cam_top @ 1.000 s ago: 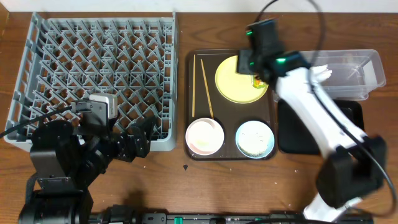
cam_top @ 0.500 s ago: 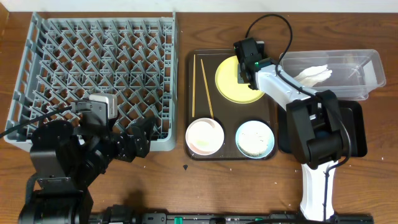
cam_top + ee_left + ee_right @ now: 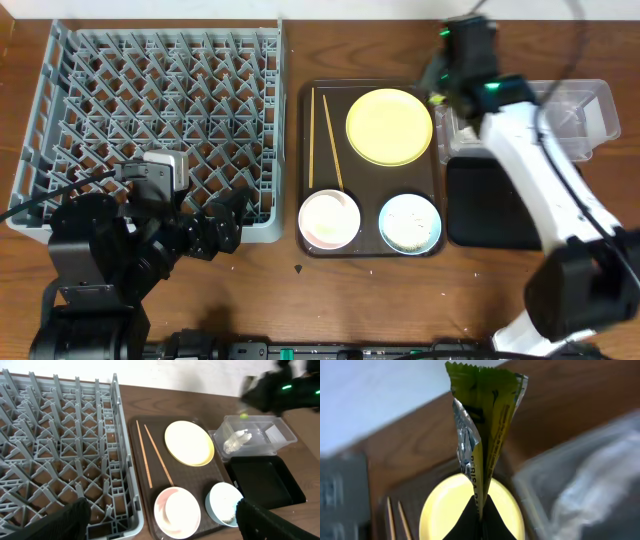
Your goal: Sort waste into correct bins and load items into the dishwasher
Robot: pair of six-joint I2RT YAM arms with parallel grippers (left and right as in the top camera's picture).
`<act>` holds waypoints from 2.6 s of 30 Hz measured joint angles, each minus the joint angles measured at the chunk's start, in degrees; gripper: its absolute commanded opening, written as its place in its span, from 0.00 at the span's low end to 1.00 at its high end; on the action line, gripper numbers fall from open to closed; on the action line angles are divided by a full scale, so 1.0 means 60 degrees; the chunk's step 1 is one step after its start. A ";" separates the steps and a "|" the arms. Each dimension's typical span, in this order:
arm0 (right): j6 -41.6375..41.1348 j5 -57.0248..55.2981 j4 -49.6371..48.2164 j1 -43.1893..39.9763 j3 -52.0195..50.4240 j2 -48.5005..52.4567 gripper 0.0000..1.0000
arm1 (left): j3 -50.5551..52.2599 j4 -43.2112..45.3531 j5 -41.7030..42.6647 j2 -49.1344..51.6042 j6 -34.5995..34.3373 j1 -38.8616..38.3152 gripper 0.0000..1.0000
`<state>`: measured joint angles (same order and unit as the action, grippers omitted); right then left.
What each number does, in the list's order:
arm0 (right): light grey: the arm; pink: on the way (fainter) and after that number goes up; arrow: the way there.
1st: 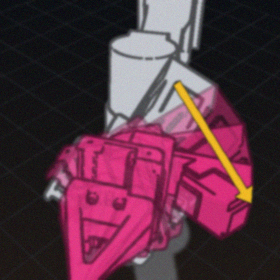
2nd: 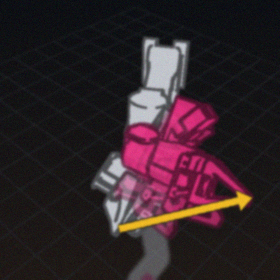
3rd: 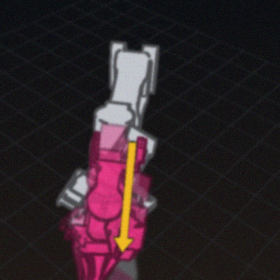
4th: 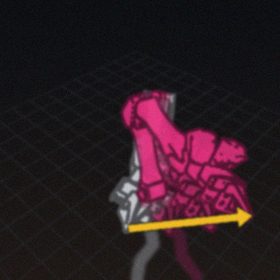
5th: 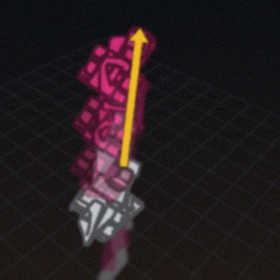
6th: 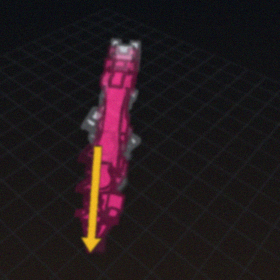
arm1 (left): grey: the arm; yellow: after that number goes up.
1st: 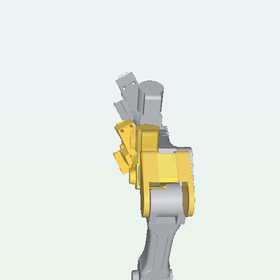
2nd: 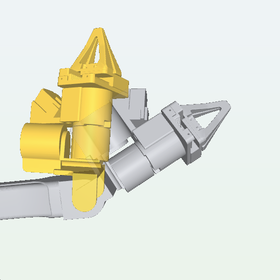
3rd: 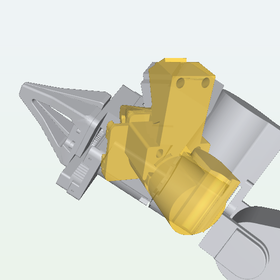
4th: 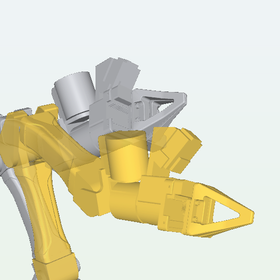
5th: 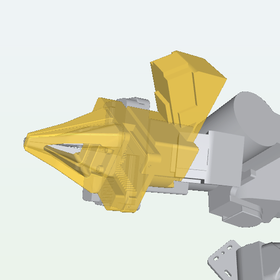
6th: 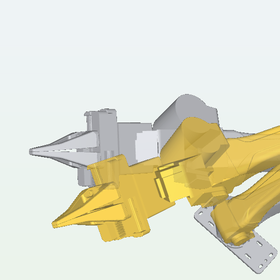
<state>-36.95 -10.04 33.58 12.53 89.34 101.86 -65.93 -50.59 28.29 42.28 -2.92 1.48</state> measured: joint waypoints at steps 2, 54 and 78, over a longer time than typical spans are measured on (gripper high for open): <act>-0.0820 0.0040 0.0350 -0.0612 0.0011 -0.0153 0.01 | 0.0000 0.0000 0.0000 0.0000 0.0000 0.0000 0.93; 0.3198 0.3202 0.4517 0.4787 -0.0142 0.1789 0.22 | 0.0000 -0.0004 0.0000 0.0000 0.0000 0.0000 0.94; 0.4590 0.5832 0.3876 0.1617 -0.0149 -0.0914 0.01 | 0.0000 0.1290 0.1129 0.0510 -0.1807 0.0004 0.94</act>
<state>-9.41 24.95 56.84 22.24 88.44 96.38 -65.93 -42.85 35.07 45.34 -13.76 1.50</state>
